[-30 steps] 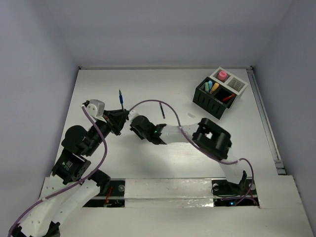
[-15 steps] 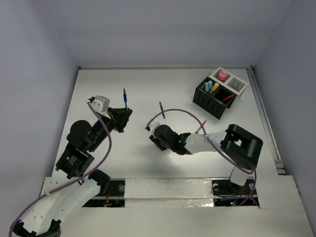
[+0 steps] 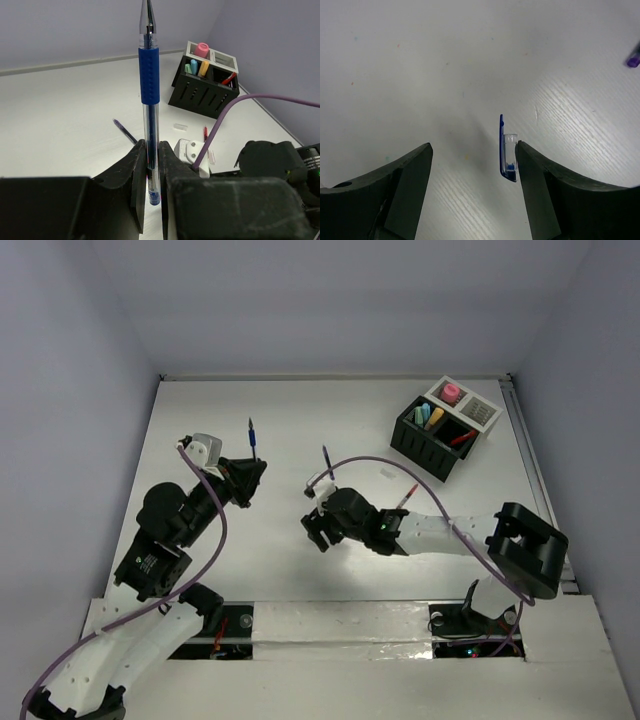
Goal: Sort the stationery into containers
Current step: Move the pen to the center of the board.
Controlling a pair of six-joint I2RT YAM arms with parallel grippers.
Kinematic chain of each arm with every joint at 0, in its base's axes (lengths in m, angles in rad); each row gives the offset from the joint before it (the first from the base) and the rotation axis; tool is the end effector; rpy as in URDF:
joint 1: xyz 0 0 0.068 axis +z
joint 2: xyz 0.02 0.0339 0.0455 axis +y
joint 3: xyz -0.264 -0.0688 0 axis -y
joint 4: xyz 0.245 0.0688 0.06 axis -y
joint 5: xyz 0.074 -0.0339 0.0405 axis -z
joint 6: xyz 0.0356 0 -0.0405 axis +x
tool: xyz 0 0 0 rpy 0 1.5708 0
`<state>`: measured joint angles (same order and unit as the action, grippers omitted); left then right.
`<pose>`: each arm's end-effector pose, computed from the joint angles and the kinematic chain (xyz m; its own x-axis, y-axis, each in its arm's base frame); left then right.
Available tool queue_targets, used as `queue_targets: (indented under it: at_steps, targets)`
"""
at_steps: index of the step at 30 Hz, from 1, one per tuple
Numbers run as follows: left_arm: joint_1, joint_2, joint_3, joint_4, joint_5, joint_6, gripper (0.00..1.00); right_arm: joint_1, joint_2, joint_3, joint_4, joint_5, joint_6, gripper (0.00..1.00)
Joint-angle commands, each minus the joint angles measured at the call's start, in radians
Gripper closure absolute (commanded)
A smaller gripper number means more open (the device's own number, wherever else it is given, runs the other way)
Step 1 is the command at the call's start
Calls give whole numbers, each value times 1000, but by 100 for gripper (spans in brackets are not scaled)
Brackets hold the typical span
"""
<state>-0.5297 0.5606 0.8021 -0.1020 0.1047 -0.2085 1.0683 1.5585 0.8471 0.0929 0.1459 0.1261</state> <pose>0.1088 -0.0680 0.3859 -0.0051 -0.2356 -0.9718 0.6038 0.7739 -0.1908 0.1637 0.2871 0.1996 -0.3789 -0.4311 -0.8189 -0.7685 0.6396 0.0188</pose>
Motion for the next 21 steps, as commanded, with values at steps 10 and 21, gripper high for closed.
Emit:
queue_targets:
  at_steps: [10, 21]
  targets:
    - [14, -11, -7, 41, 15, 17, 100, -1, 181, 46, 32, 80, 41, 21]
    - [23, -18, -7, 39, 12, 17, 100, -42, 194, 54, 45, -40, 101, 0]
